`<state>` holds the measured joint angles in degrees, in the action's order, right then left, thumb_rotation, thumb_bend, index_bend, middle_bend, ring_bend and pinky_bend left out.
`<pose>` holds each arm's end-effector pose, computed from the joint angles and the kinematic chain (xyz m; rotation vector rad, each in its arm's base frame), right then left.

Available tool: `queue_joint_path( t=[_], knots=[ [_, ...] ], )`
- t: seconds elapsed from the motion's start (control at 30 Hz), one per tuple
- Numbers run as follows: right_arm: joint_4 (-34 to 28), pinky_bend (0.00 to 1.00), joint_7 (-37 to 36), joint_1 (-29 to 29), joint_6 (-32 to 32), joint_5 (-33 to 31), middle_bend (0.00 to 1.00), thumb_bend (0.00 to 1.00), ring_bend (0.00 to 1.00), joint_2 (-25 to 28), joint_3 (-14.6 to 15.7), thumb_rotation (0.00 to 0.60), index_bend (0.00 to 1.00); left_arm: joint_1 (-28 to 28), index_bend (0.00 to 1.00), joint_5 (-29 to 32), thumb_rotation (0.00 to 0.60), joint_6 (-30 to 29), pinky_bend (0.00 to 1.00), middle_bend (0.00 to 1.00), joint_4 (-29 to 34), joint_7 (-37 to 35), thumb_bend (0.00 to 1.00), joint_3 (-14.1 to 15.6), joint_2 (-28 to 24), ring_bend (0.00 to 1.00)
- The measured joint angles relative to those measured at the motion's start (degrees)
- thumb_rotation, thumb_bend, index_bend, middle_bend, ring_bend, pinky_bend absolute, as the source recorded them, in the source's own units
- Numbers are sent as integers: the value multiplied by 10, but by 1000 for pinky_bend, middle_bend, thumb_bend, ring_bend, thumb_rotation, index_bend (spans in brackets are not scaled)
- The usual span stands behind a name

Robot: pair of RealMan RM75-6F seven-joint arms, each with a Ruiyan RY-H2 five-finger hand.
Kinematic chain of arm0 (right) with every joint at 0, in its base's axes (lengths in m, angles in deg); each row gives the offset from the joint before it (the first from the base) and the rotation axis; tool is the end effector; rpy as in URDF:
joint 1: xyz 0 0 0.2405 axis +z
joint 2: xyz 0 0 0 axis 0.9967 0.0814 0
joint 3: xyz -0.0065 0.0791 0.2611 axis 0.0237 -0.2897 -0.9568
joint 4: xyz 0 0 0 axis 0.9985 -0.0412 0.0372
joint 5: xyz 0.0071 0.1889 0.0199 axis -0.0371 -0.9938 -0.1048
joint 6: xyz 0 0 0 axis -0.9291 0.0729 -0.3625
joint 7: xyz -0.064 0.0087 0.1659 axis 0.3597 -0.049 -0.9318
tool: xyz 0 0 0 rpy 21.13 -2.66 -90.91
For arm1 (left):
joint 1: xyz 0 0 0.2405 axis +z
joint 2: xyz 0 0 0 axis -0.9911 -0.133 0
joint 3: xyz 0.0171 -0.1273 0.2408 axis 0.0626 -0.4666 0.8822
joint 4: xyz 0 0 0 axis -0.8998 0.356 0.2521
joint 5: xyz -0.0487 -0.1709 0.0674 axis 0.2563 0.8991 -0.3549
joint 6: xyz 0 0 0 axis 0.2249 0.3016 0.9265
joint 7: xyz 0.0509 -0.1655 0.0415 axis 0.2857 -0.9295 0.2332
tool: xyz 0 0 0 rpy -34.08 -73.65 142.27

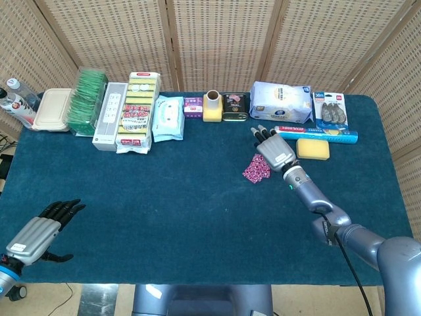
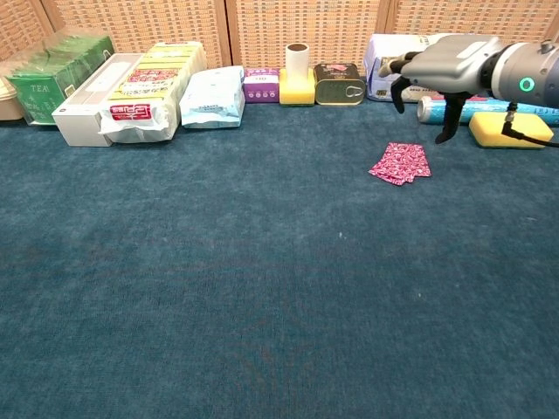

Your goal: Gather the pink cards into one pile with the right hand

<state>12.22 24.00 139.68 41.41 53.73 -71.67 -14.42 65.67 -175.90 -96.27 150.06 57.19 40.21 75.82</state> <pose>-0.1726 -0.4826 0.0221 2.0000 -0.3857 0.5338 -0.2757 0.2115 0.1647 -1.8577 -1.1453 -0.6885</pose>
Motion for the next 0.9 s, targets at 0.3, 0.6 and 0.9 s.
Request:
queue_joint_path(
  t=[0.3, 0.6, 0.9],
  knots=[
    [-5, 223, -3, -19, -2, -17, 49, 134, 53, -6, 2, 600, 295, 3, 0, -4, 600, -4, 3, 0, 3, 7, 57, 2, 1, 0],
    [40, 230, -14, -24, -27, 0, 50, 114, 59, -49, 4, 600, 255, 2, 0, -3, 600, -5, 3, 0, 0, 2, 58, 1, 0, 0],
    [101, 231, -58, -29, -35, 22, 51, 113, 60, -85, 10, 600, 227, 1, 0, -2, 600, -3, 3, 0, -2, -4, 57, 0, -1, 0]
  ],
)
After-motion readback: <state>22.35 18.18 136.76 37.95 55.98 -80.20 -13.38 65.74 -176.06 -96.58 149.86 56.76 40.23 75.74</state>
